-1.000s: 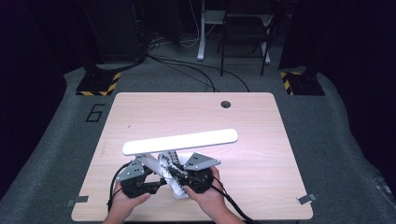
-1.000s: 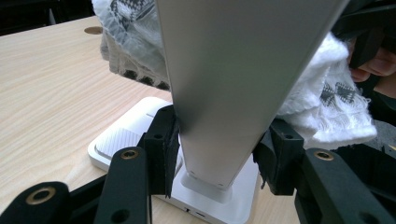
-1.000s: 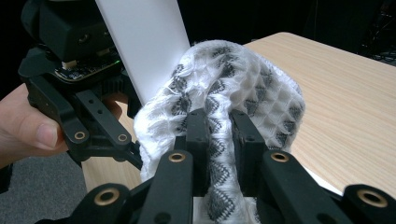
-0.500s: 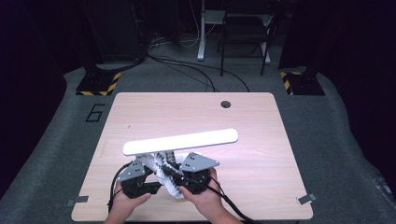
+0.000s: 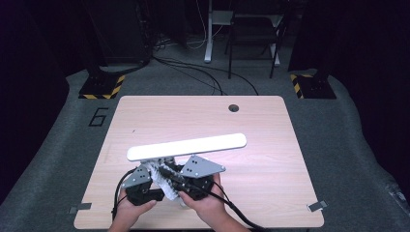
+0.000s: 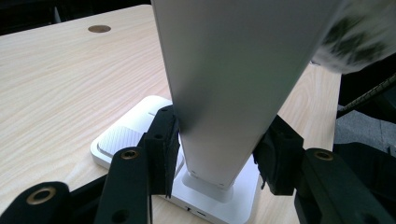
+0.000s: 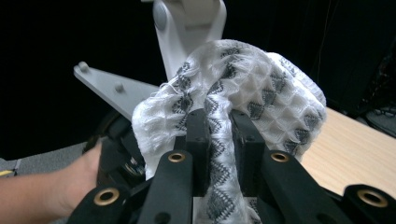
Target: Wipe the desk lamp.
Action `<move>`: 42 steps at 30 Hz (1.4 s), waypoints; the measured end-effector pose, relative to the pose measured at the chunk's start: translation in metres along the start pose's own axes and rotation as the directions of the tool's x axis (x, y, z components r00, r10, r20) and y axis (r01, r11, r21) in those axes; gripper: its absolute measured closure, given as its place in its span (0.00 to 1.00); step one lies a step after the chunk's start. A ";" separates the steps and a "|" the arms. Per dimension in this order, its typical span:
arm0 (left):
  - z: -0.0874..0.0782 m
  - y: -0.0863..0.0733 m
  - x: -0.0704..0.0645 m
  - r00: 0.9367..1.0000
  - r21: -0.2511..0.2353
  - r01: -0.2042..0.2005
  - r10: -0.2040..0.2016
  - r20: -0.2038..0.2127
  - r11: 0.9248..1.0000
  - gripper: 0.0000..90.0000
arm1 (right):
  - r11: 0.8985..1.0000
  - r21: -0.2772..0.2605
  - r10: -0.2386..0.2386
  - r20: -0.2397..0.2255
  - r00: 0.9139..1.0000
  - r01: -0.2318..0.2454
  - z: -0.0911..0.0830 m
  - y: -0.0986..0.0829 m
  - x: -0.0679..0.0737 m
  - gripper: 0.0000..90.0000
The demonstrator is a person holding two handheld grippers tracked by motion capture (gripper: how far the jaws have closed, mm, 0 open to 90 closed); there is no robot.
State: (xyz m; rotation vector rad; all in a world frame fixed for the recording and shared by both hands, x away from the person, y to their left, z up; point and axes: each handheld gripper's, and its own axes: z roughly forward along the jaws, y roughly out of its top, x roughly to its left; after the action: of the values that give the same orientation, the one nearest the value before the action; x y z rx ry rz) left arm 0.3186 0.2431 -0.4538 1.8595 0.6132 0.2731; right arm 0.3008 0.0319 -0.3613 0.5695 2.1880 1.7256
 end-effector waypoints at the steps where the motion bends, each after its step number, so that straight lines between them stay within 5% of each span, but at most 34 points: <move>1: 0.000 0.000 0.000 1.000 0.000 0.000 0.000 0.000 1.000 0.60 | 1.000 -0.007 -0.004 0.001 1.000 0.004 0.000 0.001 0.001 0.88; 10: 0.001 0.000 -0.002 1.000 -0.002 0.003 -0.003 -0.006 1.000 0.60 | 0.999 -0.038 -0.028 0.016 0.999 0.028 0.000 0.008 0.006 0.88; 31: 0.000 0.000 -0.002 1.000 0.007 -0.003 0.003 -0.015 1.000 0.60 | 0.995 0.092 -0.028 0.056 0.998 0.023 0.004 -0.037 -0.008 0.88; 42: 0.000 0.001 -0.002 1.000 0.021 -0.013 0.013 -0.009 1.000 0.60 | 0.999 0.028 -0.023 0.080 0.997 0.021 0.003 -0.023 -0.001 0.88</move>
State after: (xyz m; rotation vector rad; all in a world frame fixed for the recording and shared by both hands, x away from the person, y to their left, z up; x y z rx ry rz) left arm 0.3174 0.2422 -0.4526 1.8833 0.6125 0.2851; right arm 0.2999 0.0297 -0.3844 0.6082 2.1577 1.6352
